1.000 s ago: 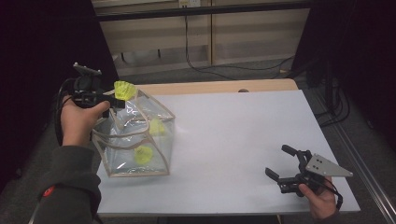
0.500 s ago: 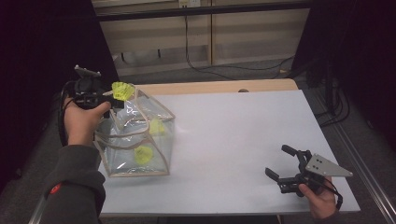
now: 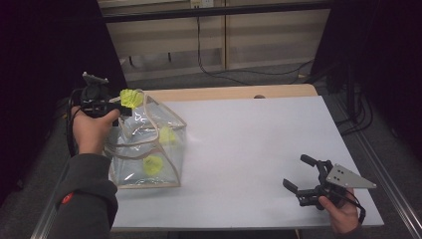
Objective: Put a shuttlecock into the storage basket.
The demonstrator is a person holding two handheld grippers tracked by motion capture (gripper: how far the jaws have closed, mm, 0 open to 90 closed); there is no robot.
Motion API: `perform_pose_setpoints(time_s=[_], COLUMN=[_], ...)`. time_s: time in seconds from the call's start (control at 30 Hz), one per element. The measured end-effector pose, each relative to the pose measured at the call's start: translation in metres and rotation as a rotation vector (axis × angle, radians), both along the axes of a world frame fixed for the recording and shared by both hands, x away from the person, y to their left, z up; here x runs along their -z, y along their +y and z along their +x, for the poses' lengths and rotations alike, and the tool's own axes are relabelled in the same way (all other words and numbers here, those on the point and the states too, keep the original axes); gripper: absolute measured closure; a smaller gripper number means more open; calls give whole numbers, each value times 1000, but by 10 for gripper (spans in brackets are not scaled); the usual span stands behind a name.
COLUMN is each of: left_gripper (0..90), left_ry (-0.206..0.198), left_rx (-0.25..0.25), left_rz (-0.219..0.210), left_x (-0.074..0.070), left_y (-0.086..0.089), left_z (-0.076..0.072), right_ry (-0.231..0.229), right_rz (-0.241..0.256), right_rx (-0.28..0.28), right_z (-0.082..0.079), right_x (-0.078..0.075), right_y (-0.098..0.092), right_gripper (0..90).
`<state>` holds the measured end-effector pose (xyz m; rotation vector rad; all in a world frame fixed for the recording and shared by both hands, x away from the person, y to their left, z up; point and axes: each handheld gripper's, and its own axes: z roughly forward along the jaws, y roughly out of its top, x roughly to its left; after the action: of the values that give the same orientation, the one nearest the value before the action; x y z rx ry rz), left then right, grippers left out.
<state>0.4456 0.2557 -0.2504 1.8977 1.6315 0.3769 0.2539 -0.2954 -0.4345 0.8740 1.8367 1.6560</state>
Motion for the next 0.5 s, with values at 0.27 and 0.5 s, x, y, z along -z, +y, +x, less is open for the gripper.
perform_pose_setpoints(time_s=[0.27, 0.5], left_gripper=[646, 645], left_ry=[-8, -6], left_rx=[-22, -29], left_rz=[-5, -5], left_x=[2, 5], left_y=[1, 1], left_z=[2, 4], right_ry=[-1, -2], right_rz=[-4, -6], right_rx=[-3, -2], right_z=[0, 0], right_x=[1, 1], right_y=[0, 0], right_gripper=[11, 11])
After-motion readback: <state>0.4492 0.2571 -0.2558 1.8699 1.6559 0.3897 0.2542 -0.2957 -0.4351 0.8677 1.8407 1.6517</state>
